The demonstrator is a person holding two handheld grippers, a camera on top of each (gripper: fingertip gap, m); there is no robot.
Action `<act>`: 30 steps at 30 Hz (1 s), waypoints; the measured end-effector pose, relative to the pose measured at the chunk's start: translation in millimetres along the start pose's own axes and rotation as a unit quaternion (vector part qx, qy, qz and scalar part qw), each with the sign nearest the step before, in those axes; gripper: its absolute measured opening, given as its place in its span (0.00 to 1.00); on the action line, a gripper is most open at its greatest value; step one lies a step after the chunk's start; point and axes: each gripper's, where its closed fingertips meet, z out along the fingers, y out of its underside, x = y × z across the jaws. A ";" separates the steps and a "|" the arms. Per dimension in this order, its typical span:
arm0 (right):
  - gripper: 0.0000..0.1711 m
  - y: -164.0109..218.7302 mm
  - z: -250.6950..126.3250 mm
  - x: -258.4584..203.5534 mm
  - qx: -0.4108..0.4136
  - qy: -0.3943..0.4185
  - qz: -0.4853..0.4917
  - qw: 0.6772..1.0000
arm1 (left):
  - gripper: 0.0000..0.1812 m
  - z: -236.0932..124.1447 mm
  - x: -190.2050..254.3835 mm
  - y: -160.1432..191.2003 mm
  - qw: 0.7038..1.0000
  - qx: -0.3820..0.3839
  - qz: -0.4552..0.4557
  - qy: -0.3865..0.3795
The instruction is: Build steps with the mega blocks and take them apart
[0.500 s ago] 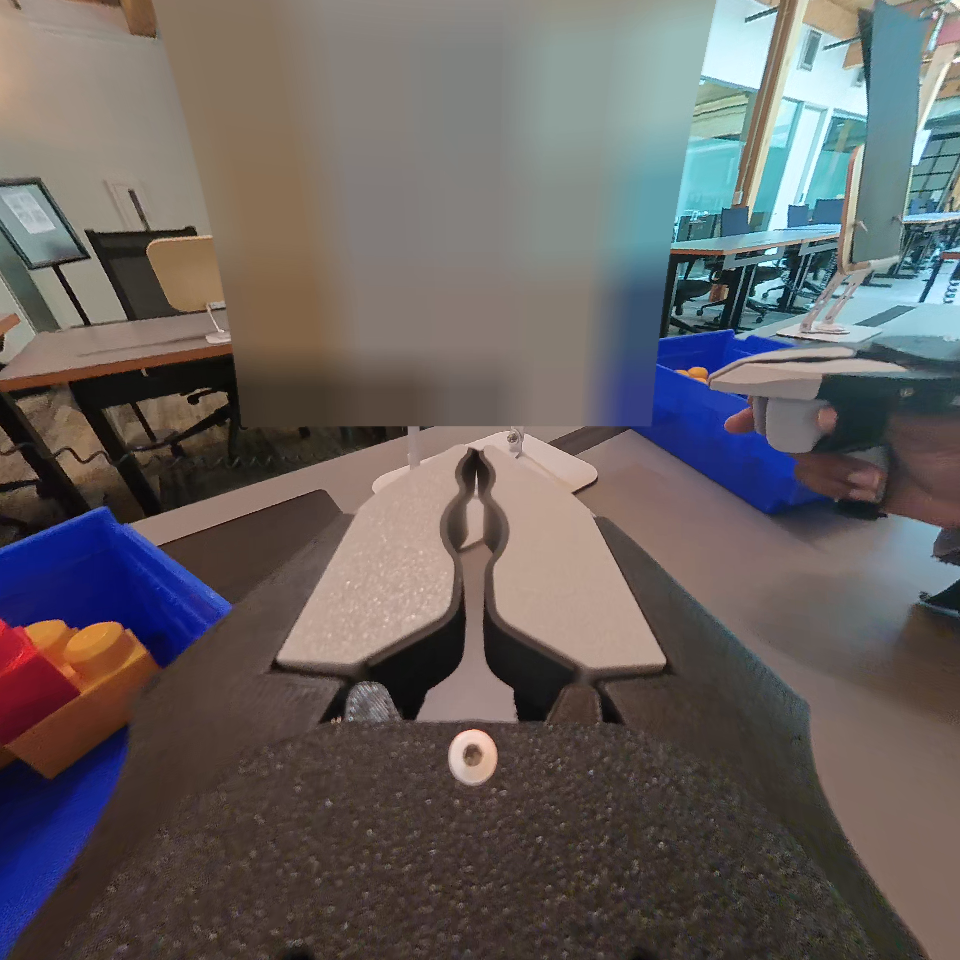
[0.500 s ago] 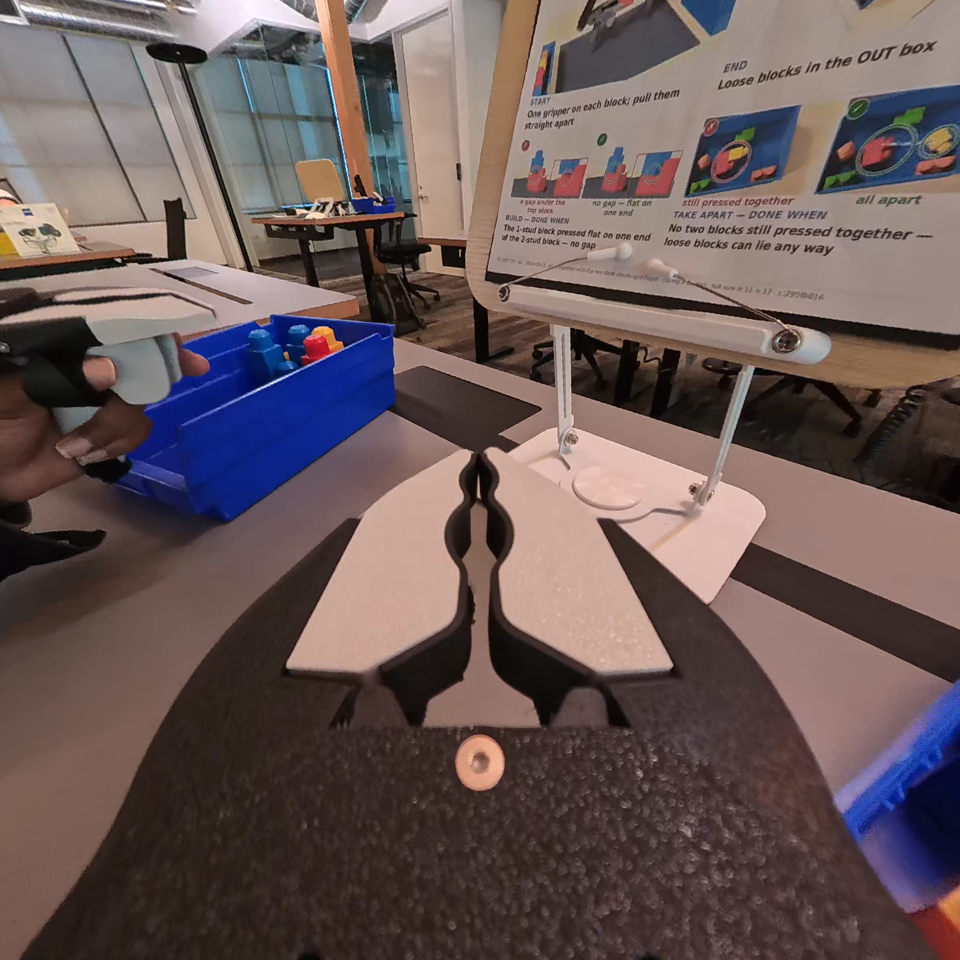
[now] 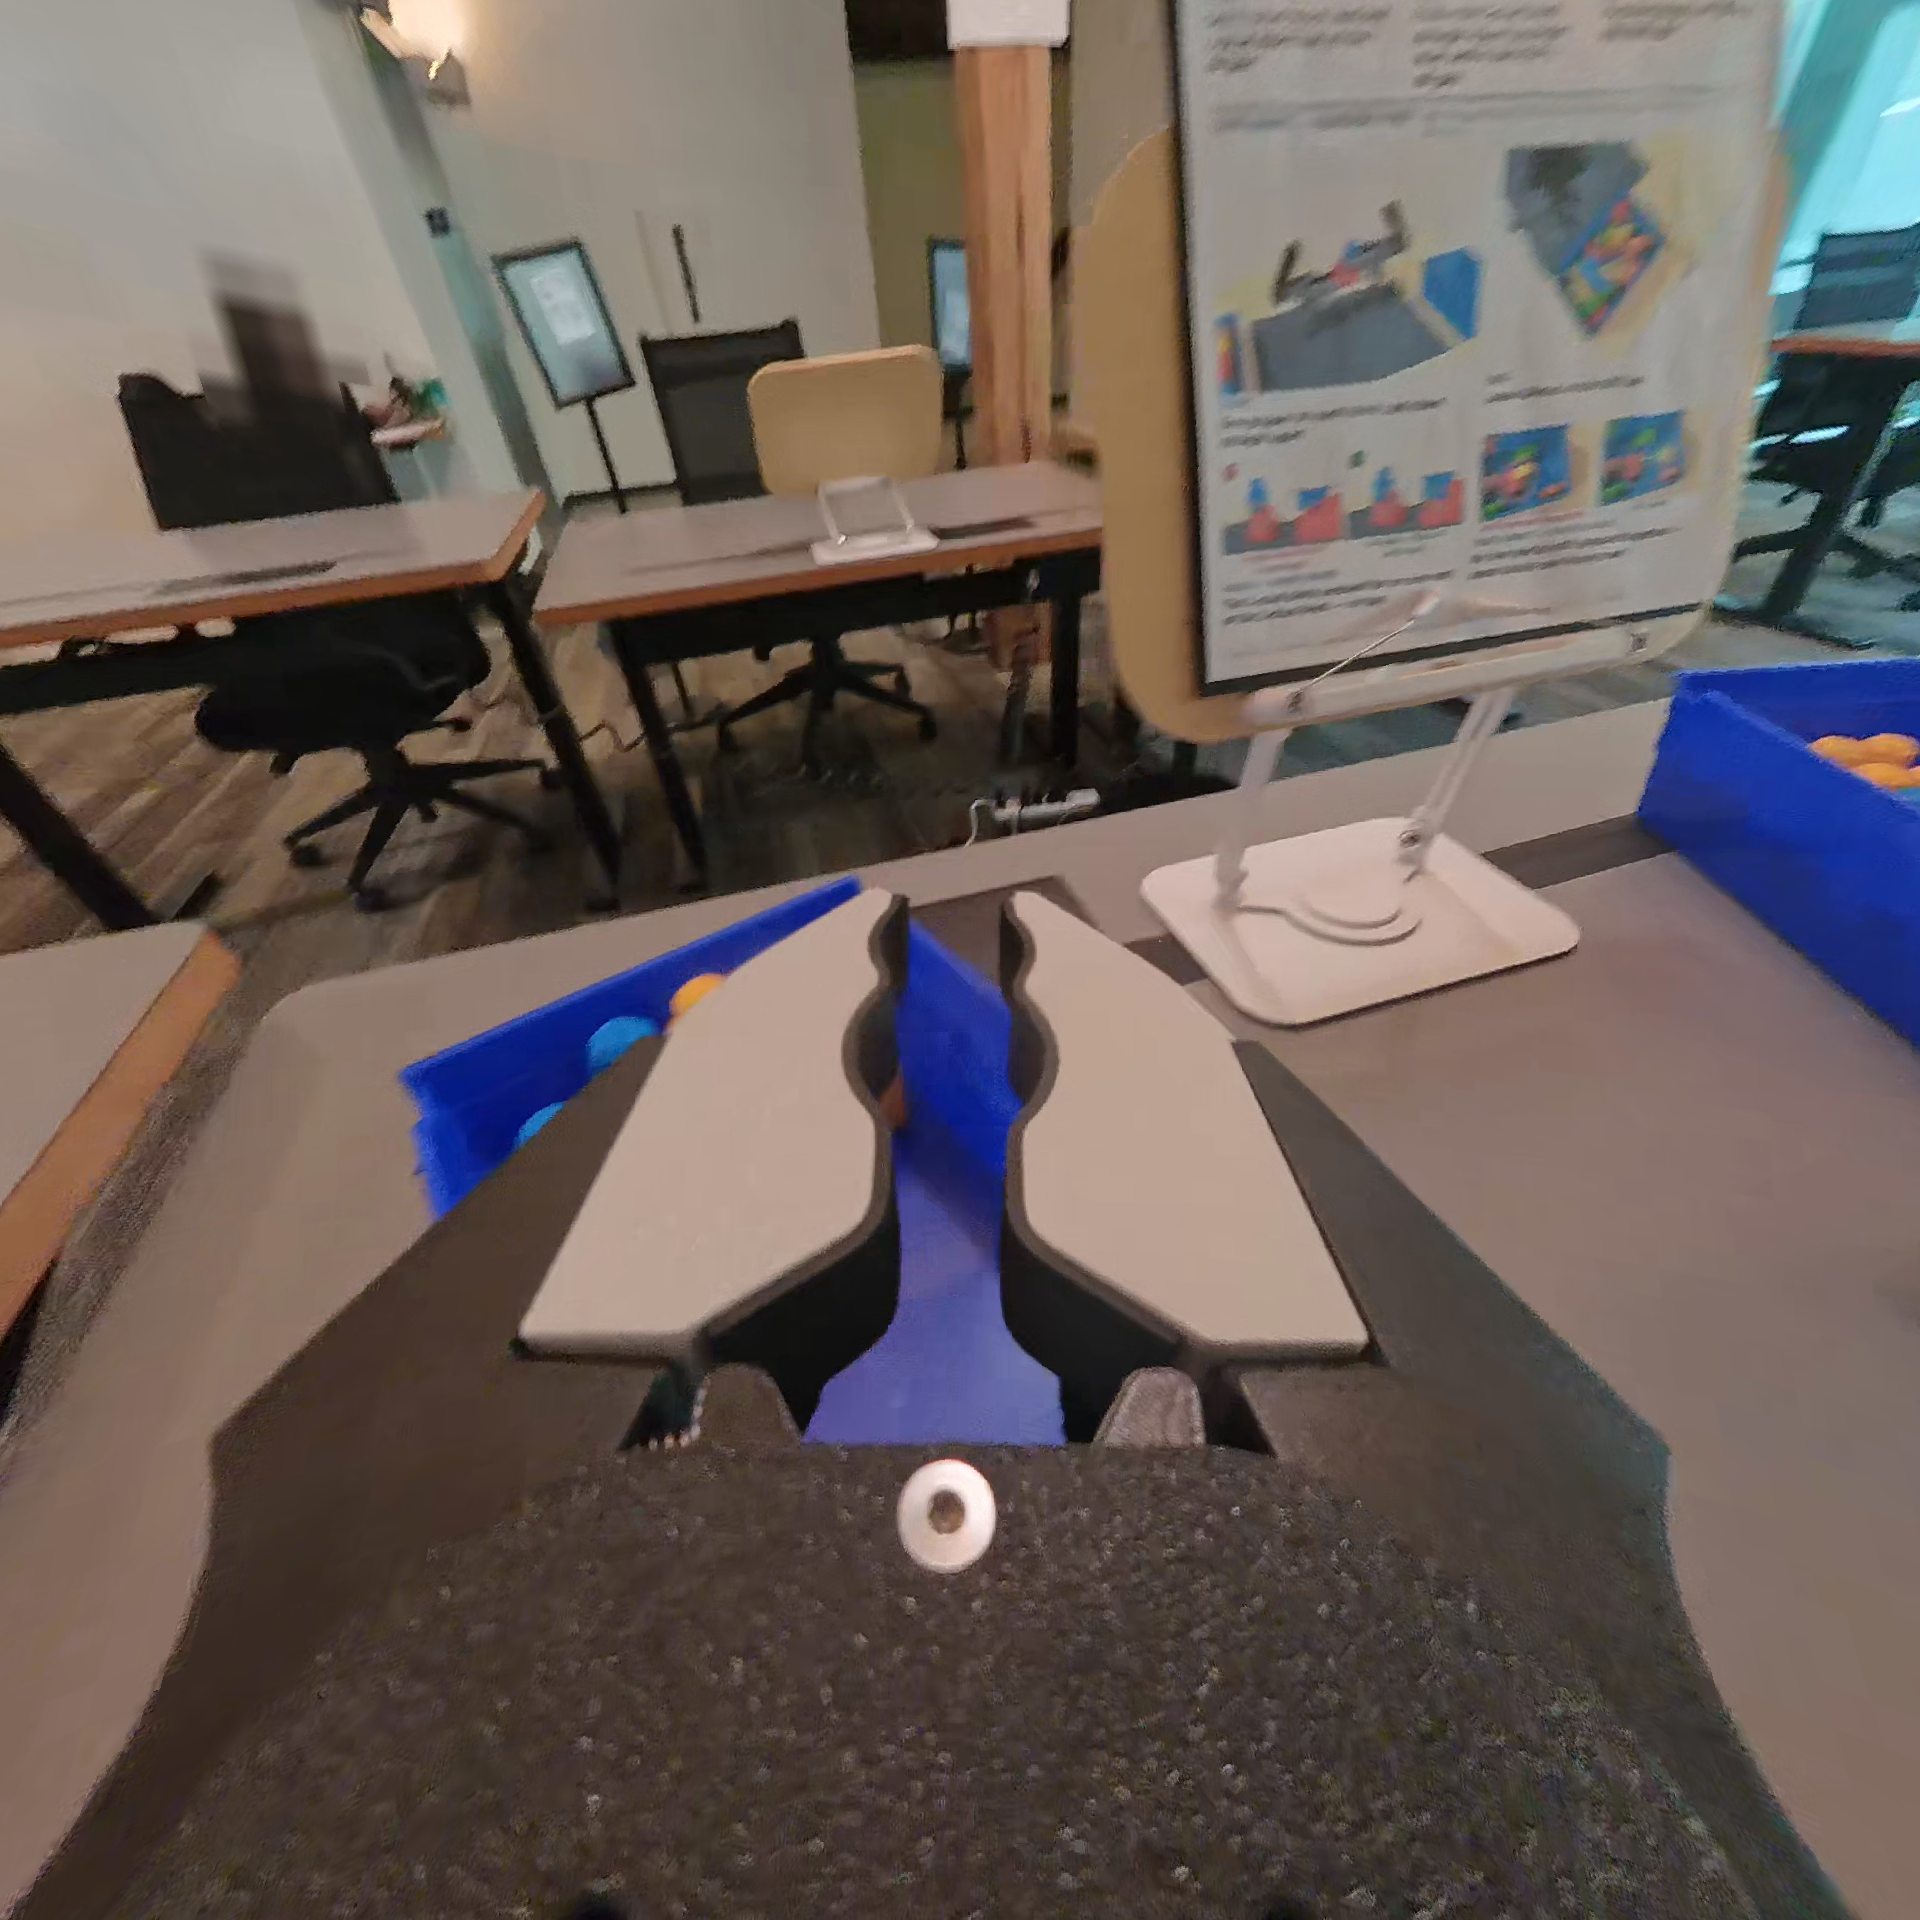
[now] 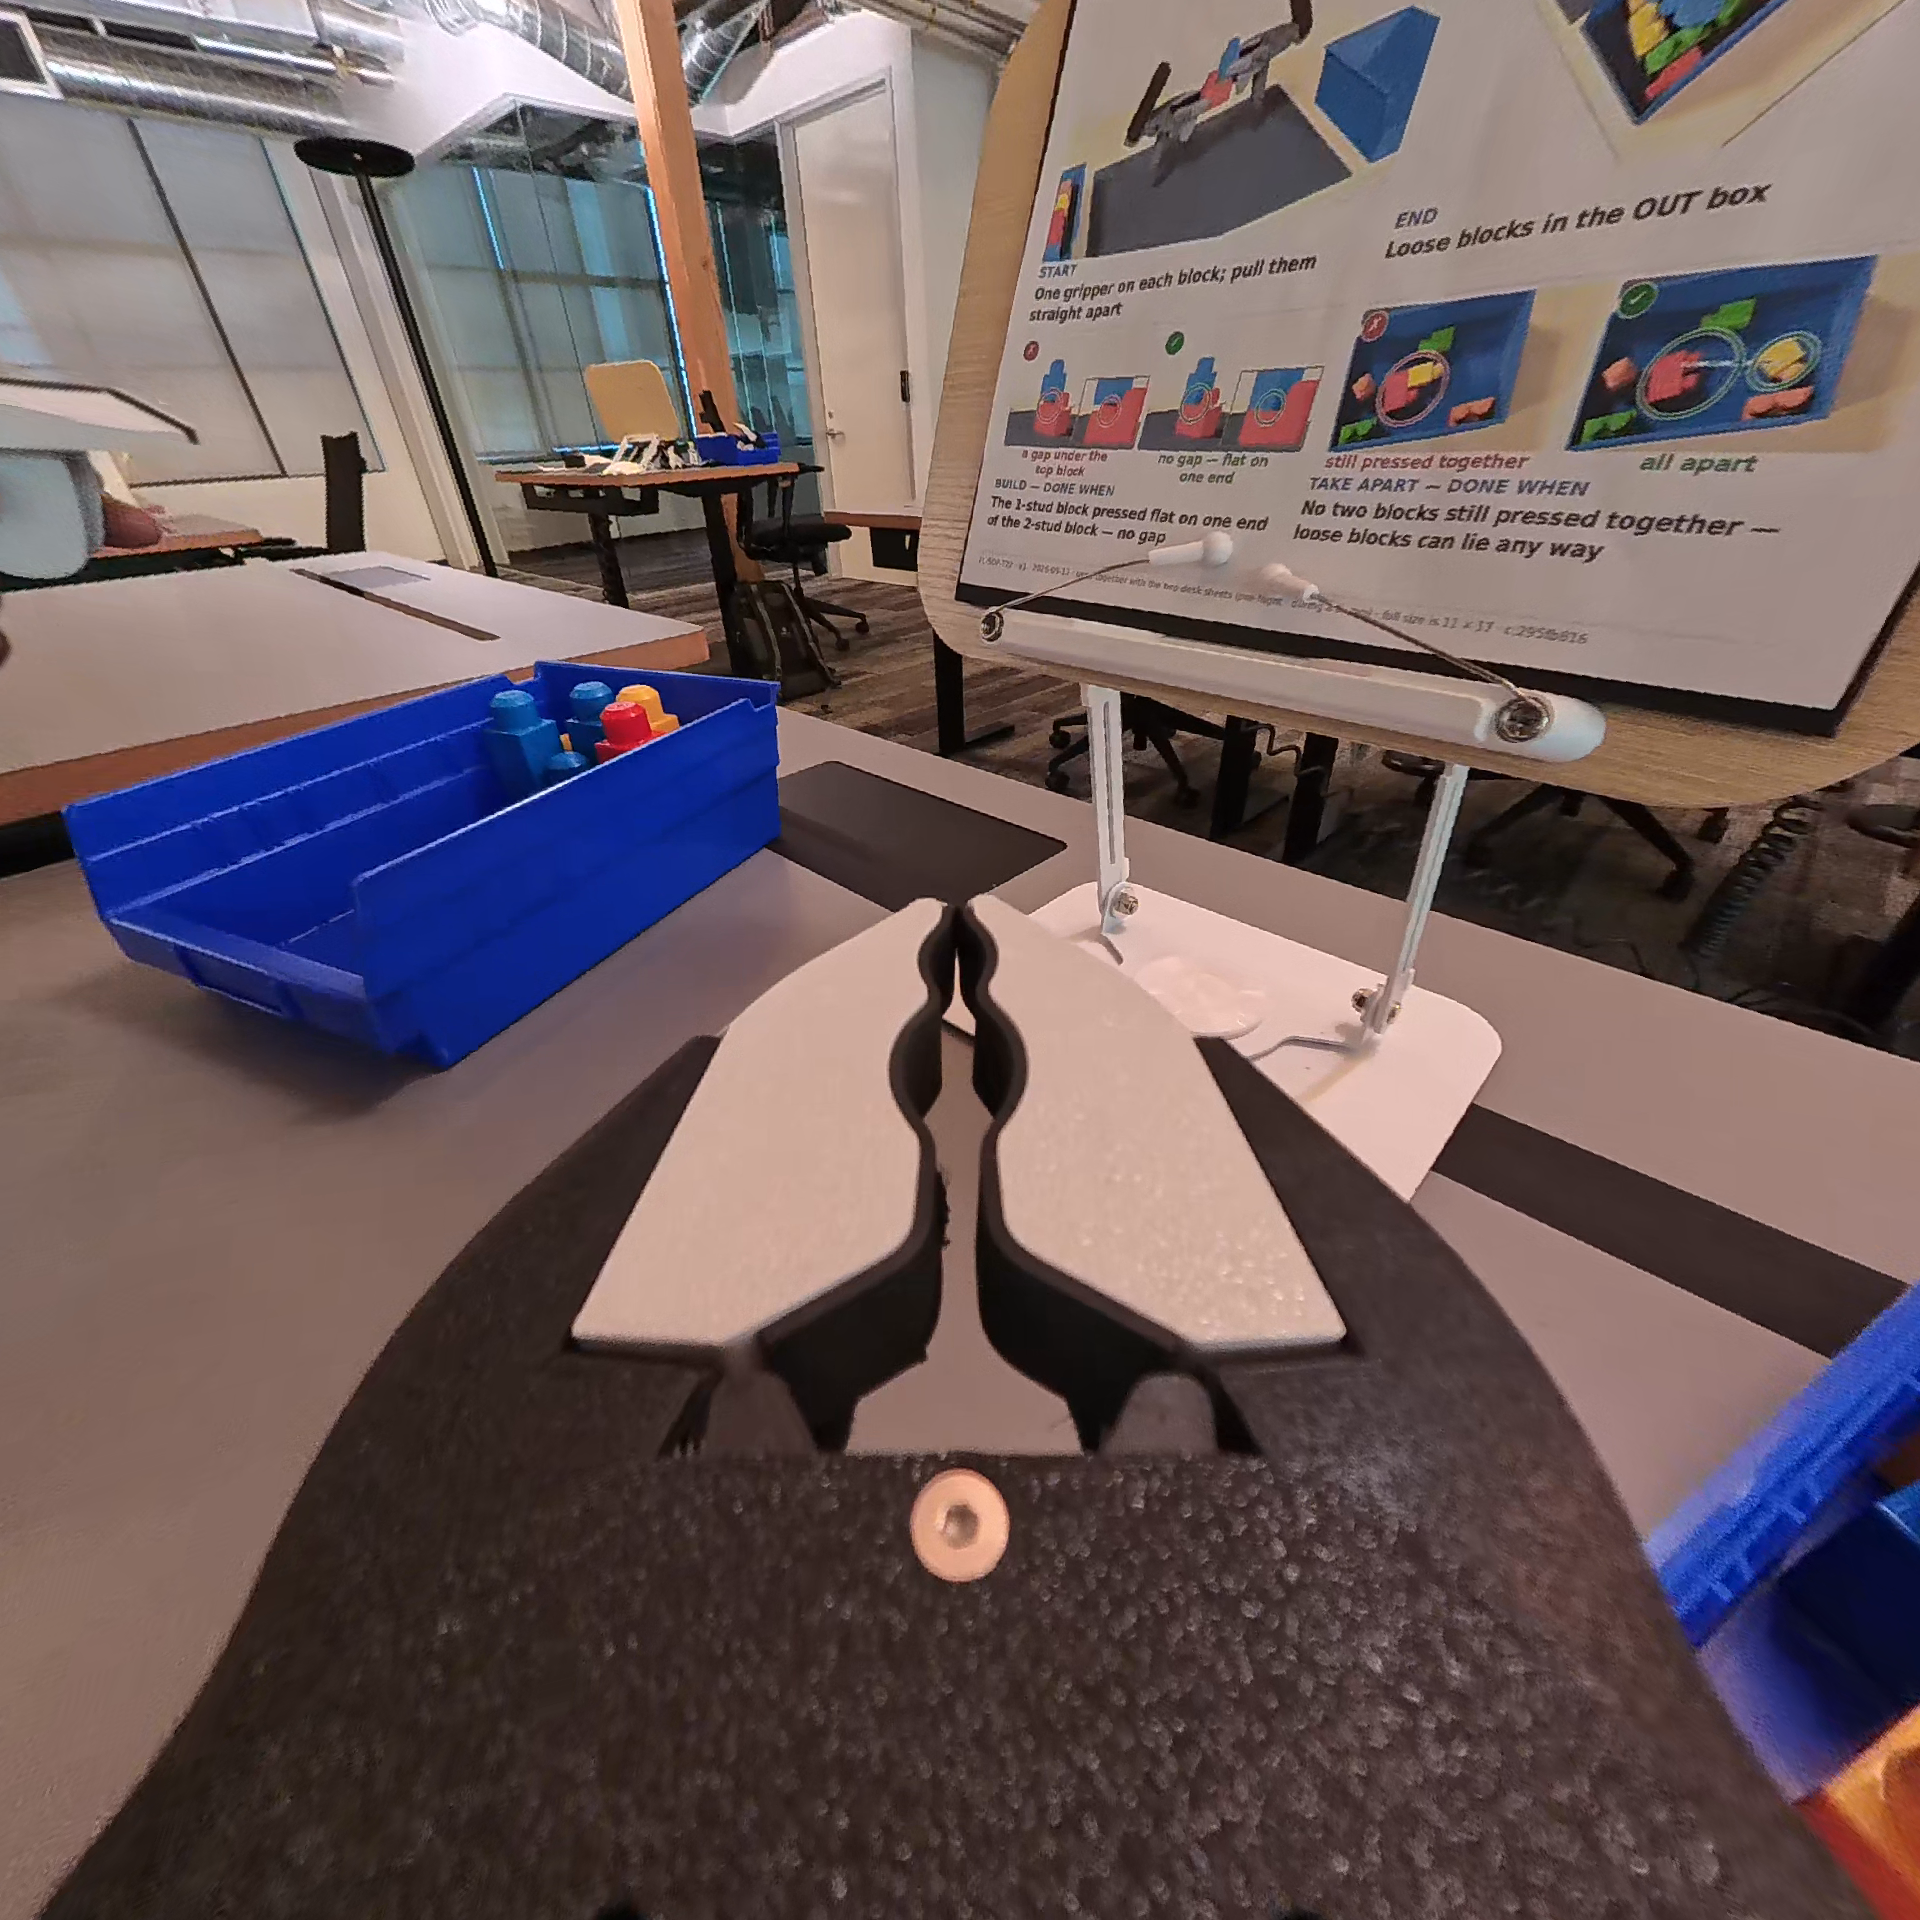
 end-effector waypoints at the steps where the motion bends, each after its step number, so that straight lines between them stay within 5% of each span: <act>1: 0.00 0.3 0.2 -0.5 -0.001 -0.001 -0.002 1.000 | 0.11 -2.7 -11.5 4.7 1.000 -0.013 -0.001 -0.010; 10: 0.00 -1.3 0.0 -5.0 0.008 -0.017 0.012 1.000 | 0.27 -13.0 -89.4 65.7 0.983 -0.169 0.011 -0.077; 18: 0.00 2.8 0.9 -3.8 0.003 -0.020 0.017 1.000 | 0.27 -5.5 -98.3 111.7 0.938 -0.339 0.073 -0.017; 30: 0.00 13.7 4.1 -6.3 -0.020 -0.027 0.005 0.999 | 0.30 61.8 -131.2 153.8 0.855 -0.449 0.258 -0.013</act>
